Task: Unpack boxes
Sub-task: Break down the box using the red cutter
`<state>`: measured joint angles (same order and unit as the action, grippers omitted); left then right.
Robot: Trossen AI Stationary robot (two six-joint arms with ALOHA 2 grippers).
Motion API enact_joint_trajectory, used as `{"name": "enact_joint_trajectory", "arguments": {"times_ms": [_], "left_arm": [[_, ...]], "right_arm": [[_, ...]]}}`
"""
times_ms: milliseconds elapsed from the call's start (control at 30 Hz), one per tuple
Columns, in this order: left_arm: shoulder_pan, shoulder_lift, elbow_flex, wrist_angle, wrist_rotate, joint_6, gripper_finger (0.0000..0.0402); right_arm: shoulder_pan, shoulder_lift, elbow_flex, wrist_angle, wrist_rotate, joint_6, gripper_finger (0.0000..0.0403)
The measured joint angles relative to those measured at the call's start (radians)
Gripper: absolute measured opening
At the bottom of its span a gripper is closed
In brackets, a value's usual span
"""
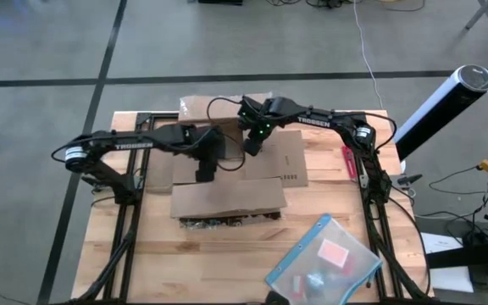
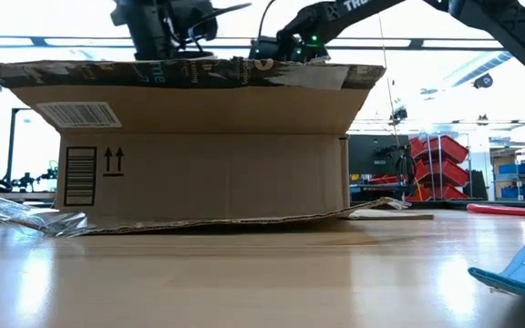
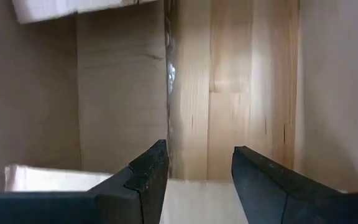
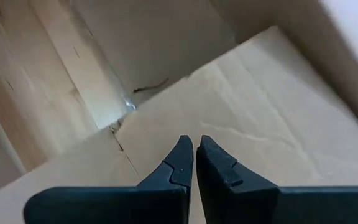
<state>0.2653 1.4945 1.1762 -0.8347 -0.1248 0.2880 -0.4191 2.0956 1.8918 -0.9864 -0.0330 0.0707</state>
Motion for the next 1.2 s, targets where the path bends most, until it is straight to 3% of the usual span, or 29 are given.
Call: {"name": "enact_joint_trajectory", "arguments": {"times_ms": [500, 733, 1200], "left_arm": [[0.0, 0.116, 0.028, -0.093, 0.038, 0.018, 0.0157], [0.0, 0.089, 0.033, -0.204, 0.032, 0.016, 0.0157], [0.0, 0.037, 0.231, -0.484, -0.12, 0.013, 0.0157]], "right_arm": [[0.002, 0.0, -0.017, 0.001, -0.027, 0.022, 0.0002], [0.002, 0.0, -0.017, 0.001, -0.027, 0.007, 0.0002], [0.002, 0.0, -0.033, 0.02, -0.027, 0.006, 0.0002]]}}
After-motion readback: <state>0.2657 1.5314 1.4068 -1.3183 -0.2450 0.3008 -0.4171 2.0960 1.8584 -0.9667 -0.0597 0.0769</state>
